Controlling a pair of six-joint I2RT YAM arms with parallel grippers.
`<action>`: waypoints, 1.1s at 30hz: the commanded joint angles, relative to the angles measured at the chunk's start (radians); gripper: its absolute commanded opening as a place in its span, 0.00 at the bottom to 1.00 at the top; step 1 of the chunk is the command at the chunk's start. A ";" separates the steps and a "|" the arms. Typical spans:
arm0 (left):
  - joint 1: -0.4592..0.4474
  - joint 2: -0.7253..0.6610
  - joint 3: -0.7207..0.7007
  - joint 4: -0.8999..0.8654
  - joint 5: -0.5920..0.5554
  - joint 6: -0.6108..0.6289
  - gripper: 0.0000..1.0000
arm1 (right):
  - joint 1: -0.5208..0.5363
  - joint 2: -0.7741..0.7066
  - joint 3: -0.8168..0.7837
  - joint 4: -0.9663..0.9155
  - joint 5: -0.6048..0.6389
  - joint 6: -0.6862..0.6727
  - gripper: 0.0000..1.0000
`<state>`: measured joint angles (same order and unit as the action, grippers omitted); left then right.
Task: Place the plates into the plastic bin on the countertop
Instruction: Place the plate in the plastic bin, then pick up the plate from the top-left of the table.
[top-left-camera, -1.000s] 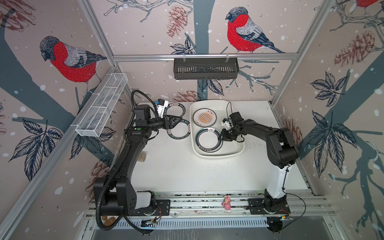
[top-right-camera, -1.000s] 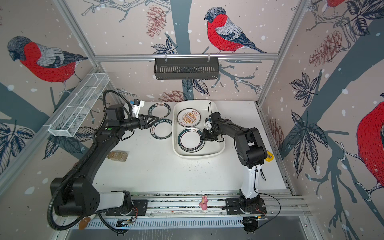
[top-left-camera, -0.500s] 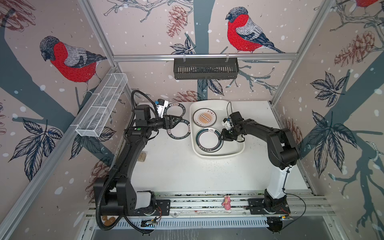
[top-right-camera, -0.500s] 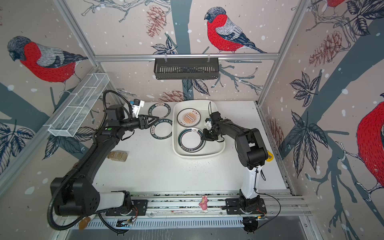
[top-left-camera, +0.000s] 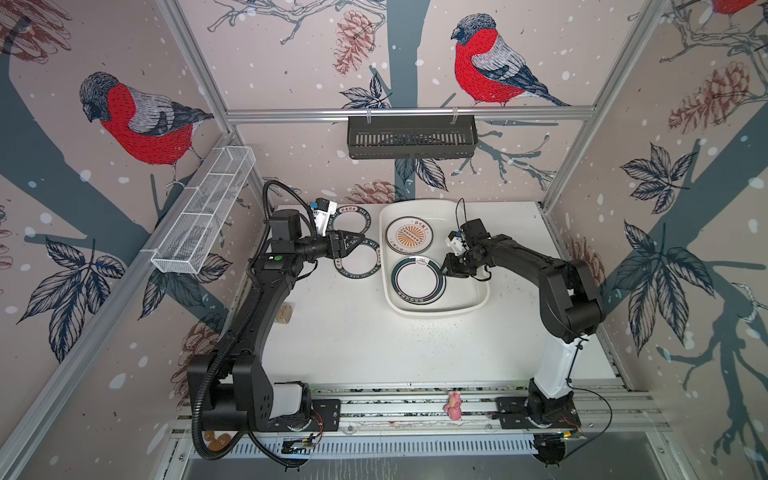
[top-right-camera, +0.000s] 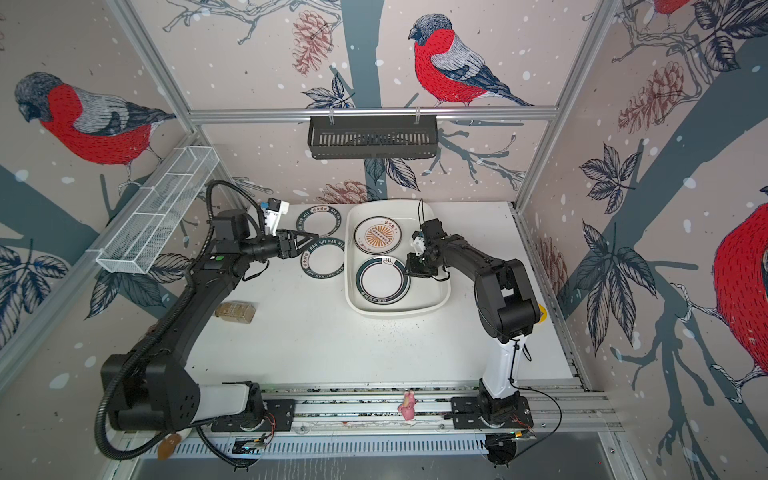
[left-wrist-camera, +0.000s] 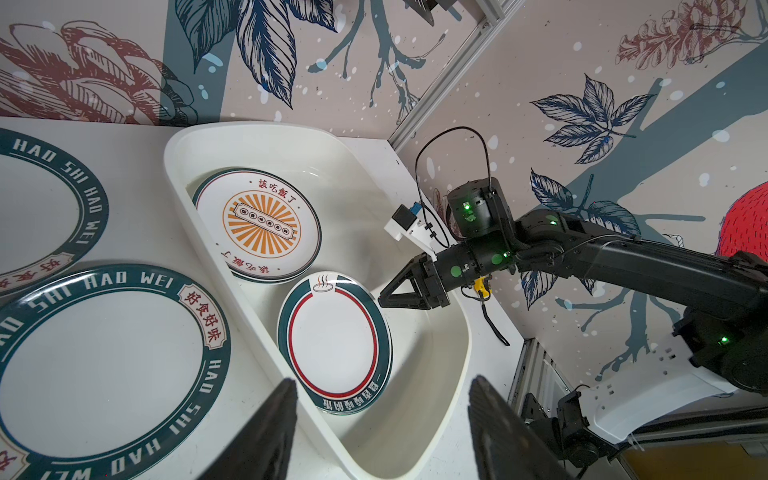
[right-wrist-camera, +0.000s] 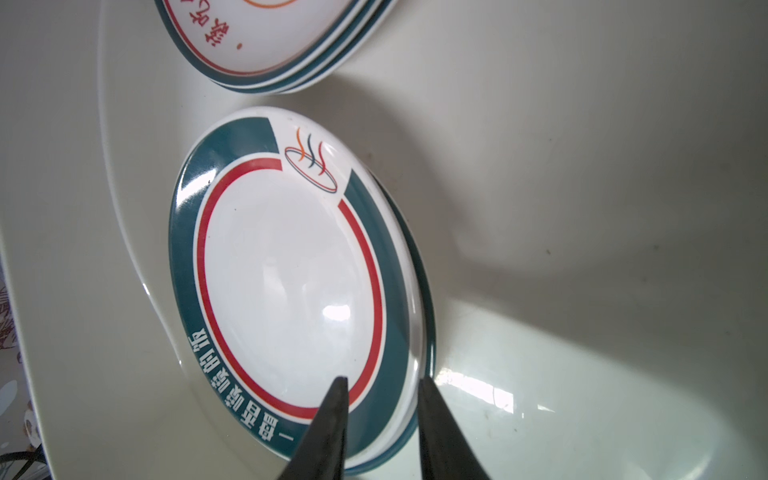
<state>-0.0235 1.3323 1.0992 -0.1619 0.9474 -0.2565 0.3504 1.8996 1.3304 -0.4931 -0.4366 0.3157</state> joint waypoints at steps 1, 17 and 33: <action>0.001 -0.001 -0.010 0.038 -0.020 -0.005 0.69 | -0.003 -0.036 0.000 0.020 0.020 0.027 0.32; 0.075 0.053 -0.191 0.125 -0.297 -0.176 0.68 | -0.018 -0.314 -0.228 0.301 0.045 0.150 0.33; 0.194 0.229 -0.253 0.186 -0.293 -0.236 0.62 | -0.027 -0.514 -0.415 0.439 0.043 0.222 0.33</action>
<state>0.1535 1.5421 0.8379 -0.0143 0.6460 -0.4946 0.3218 1.4014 0.9257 -0.1116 -0.3935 0.5220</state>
